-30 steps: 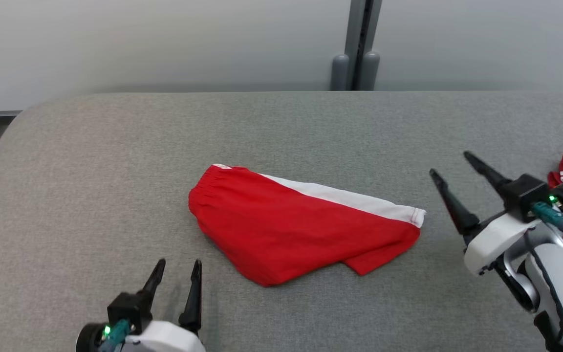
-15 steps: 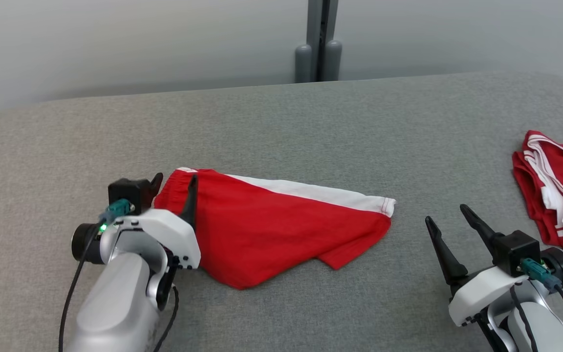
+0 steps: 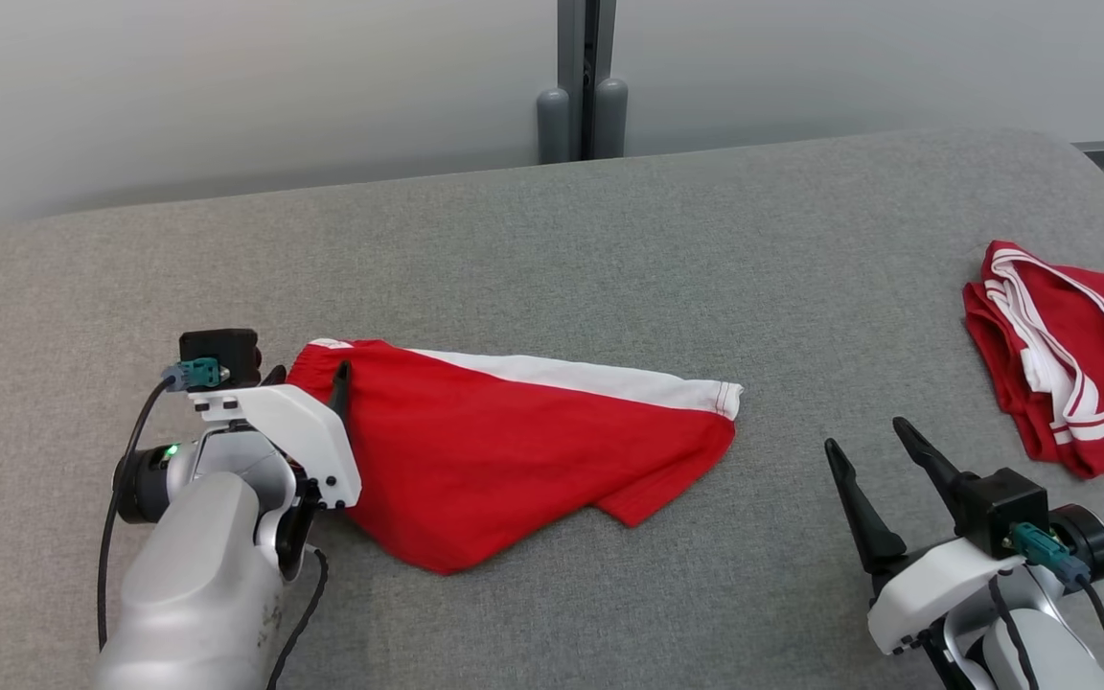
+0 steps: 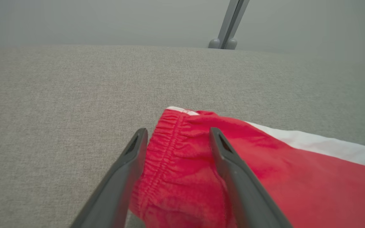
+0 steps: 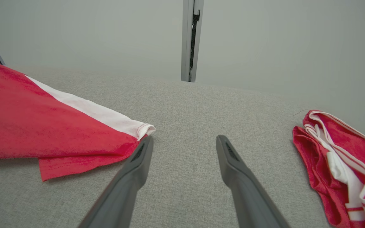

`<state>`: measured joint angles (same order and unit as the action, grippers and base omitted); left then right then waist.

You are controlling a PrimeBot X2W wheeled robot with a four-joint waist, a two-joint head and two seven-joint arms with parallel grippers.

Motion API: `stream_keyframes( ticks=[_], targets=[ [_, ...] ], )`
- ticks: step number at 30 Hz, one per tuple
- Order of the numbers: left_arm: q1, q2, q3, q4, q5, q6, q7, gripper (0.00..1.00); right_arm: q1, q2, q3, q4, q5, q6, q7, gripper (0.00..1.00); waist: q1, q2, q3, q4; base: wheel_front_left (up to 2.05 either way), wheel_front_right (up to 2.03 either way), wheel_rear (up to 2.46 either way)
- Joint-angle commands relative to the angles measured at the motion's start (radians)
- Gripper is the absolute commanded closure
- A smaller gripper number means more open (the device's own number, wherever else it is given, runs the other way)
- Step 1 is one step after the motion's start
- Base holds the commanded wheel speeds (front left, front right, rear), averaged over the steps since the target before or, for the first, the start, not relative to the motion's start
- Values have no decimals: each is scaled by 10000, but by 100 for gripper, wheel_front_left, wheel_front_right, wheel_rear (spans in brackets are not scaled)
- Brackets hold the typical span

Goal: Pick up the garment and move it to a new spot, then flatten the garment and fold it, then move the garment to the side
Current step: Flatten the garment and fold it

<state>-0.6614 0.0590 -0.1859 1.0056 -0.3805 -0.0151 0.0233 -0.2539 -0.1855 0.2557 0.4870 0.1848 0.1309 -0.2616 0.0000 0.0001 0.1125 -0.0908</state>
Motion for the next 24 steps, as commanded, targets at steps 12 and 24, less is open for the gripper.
stream_keyframes(
  ticks=[12,24],
  targets=[
    [406,-6,-444,556,-70,-412,-1321,100,357,96,-318,15,67,-3,-45,0,0,-1,-245,230,0,0,0],
    [2709,-60,-1431,-272,-839,-358,-2679,100,1265,567,-589,121,94,-3,-45,0,0,-1,-1481,874,0,0,0]
  ],
)
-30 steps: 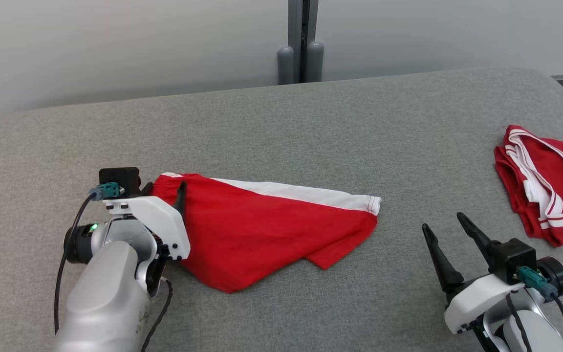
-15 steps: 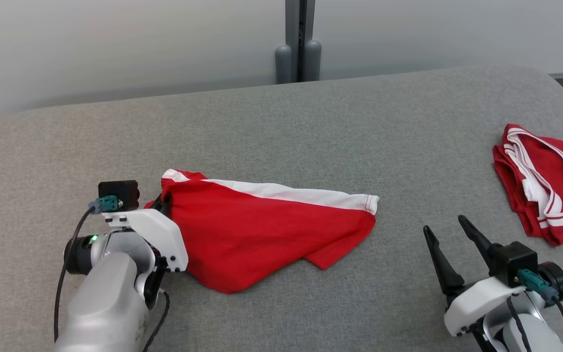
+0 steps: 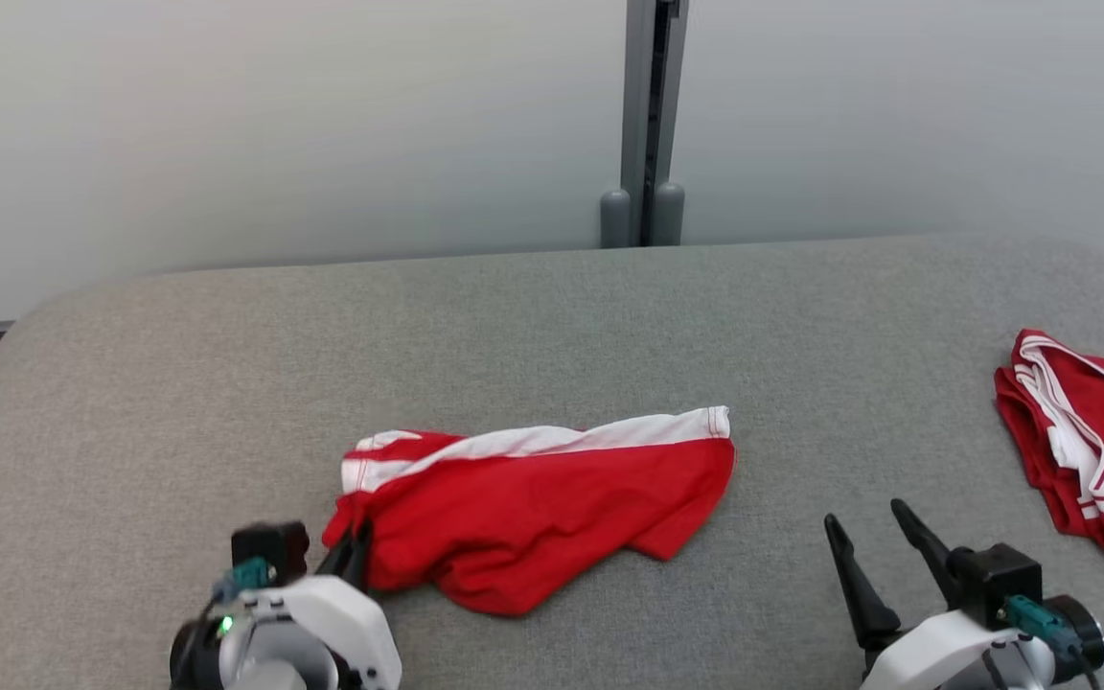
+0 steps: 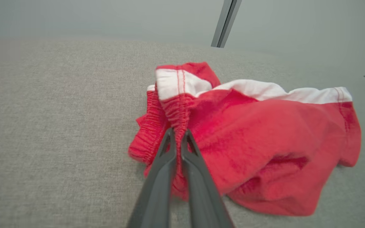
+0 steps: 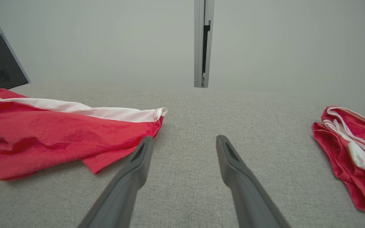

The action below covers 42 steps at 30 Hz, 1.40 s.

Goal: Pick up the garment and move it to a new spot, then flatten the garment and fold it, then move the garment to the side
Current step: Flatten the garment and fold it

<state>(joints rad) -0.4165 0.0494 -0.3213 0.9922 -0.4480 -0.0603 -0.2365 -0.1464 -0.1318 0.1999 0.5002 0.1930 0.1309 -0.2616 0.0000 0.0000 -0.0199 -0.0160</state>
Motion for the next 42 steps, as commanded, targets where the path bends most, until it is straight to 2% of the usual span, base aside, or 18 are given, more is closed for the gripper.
stream_keyframes(
  ticks=[1,5,9,16,17,18,19,26,30,36,42],
  targets=[
    [461,36,-168,-282,-221,170,-127,100,222,80,-25,-33,-15,-3,-45,0,0,0,-186,129,0,0,0],
    [1292,33,-397,-657,-639,526,-226,100,360,191,129,-11,14,-3,-45,0,0,0,-273,8,0,0,0],
    [1938,38,-378,-902,-607,921,-283,100,475,254,300,12,85,-3,-45,0,0,0,-353,-237,0,0,0],
    [3064,409,532,-2079,75,1786,-287,97,705,312,298,-2,30,-3,-45,0,0,0,-468,-699,0,0,0],
    [3207,464,669,-2232,201,1881,-285,56,703,322,240,-56,18,-3,-45,0,0,0,-471,-744,0,0,0],
    [3311,504,817,-2402,307,1958,-287,11,719,330,184,-116,-3,-3,-45,0,0,0,-474,-775,0,0,0],
    [3412,562,994,-2564,402,2036,-289,0,735,348,120,-174,-40,-3,-45,0,0,0,-476,-812,0,0,0],
    [3832,554,1983,-4447,1275,2167,-289,0,700,562,-286,-892,-372,-2,-45,0,0,0,-453,-904,0,0,0],
    [4138,349,2527,-5482,1637,2019,-272,0,569,690,-425,-1384,-488,-3,-45,0,0,0,-407,-850,0,0,0],
    [4011,156,2809,-5601,1992,1776,-273,0,394,784,-581,-1698,-685,-3,-45,0,0,0,-209,-695,0,0,0],
    [3879,66,2868,-5406,2258,1685,-273,0,317,780,-433,-1333,-546,-3,-45,0,0,0,-123,-558,0,0,0]
  ],
)
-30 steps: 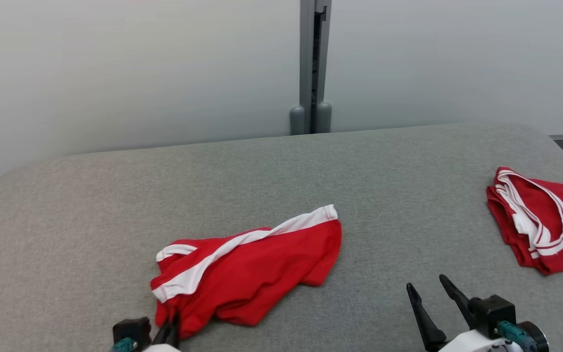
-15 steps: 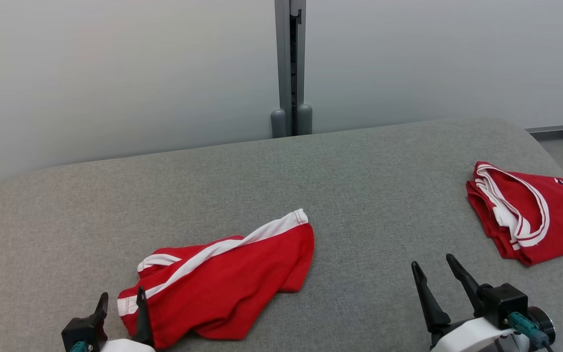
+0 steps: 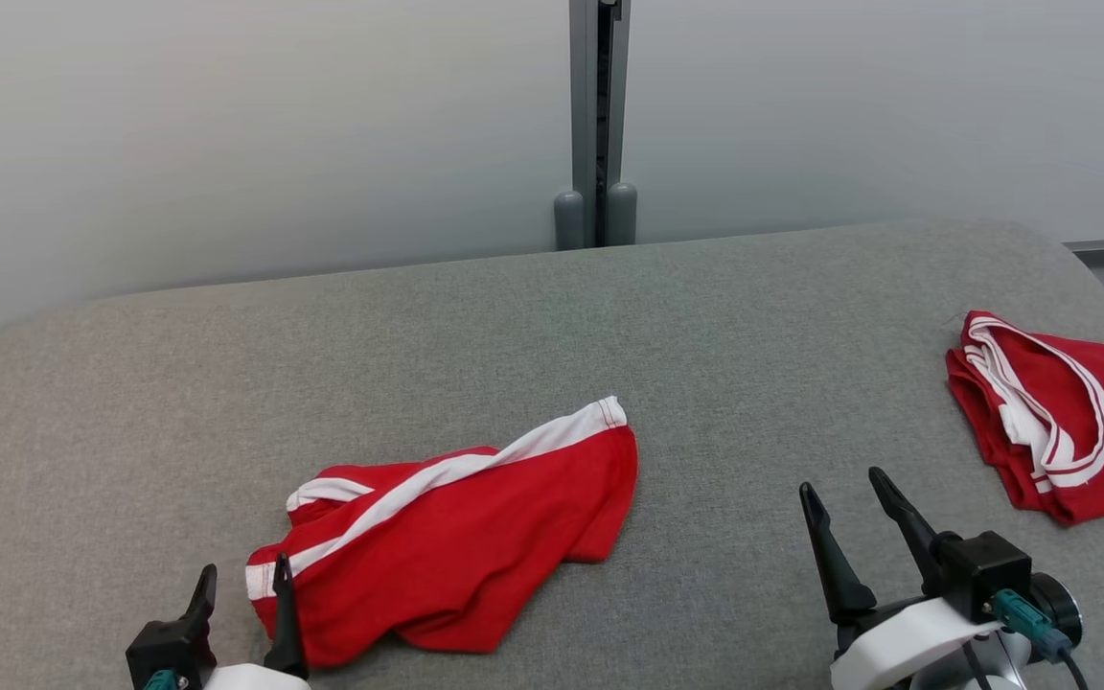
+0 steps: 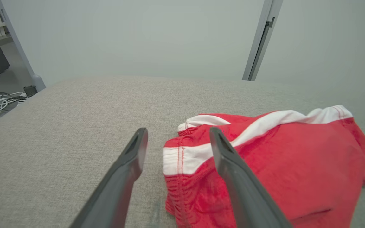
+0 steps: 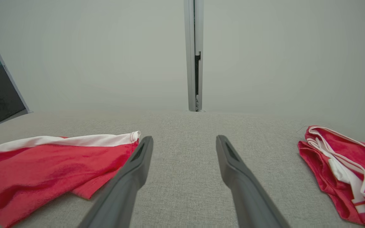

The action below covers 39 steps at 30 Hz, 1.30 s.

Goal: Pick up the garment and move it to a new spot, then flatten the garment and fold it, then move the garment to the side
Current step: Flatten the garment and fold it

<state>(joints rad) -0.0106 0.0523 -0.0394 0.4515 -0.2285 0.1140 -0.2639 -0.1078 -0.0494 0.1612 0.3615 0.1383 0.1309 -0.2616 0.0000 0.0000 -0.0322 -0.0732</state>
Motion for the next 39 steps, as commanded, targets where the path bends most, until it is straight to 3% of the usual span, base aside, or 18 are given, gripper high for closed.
stream_keyframes(
  ticks=[1,20,39],
  targets=[
    [-154,28,81,35,99,-47,1,0,-95,-47,-57,108,10,-3,-45,0,0,0,-7,26,0,0,0],
    [498,9,564,-24,900,-217,1,0,316,-43,-397,439,9,-3,-45,0,0,0,-148,257,0,0,0],
    [397,2,333,11,649,-209,1,0,195,-45,-462,640,-11,-3,-45,0,0,0,224,513,0,0,0]
  ],
)
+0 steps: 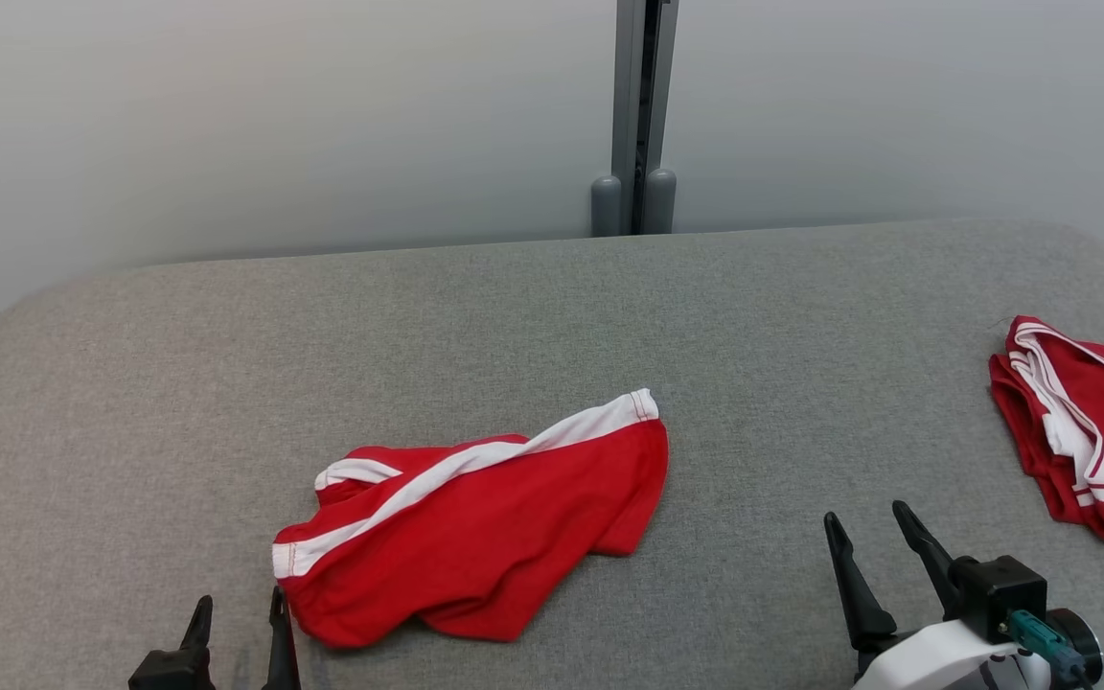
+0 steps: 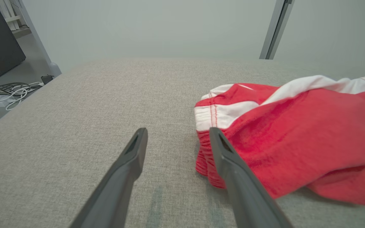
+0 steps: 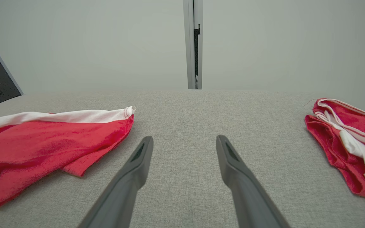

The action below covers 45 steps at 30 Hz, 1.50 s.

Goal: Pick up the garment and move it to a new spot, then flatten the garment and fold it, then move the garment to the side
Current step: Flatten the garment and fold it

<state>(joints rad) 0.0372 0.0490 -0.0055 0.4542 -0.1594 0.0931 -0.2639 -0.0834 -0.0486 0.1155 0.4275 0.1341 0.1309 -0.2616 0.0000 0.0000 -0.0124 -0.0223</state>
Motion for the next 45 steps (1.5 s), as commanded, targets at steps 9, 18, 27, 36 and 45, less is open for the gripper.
stream_keyframes(
  ticks=[9,18,27,36,45],
  targets=[
    [-188,36,-81,-11,-297,-69,1,0,-89,-52,53,-39,72,-3,-45,0,0,0,137,-1,0,0,0],
    [-635,40,-324,-133,-1372,-528,2,0,-147,-51,107,52,84,-3,-45,0,0,0,281,-58,0,0,0],
    [-1245,34,-421,821,-3051,-1092,1,0,-307,-52,264,79,139,-3,-45,0,0,0,539,-225,0,0,0],
    [-1670,39,-420,1686,-4332,-1753,2,0,-333,-52,219,46,89,-3,-45,0,0,0,741,-256,0,0,0],
    [-1927,37,-731,1818,-5210,-2150,2,0,-376,-54,276,17,122,-3,-45,0,0,0,784,-173,0,0,0]
  ],
)
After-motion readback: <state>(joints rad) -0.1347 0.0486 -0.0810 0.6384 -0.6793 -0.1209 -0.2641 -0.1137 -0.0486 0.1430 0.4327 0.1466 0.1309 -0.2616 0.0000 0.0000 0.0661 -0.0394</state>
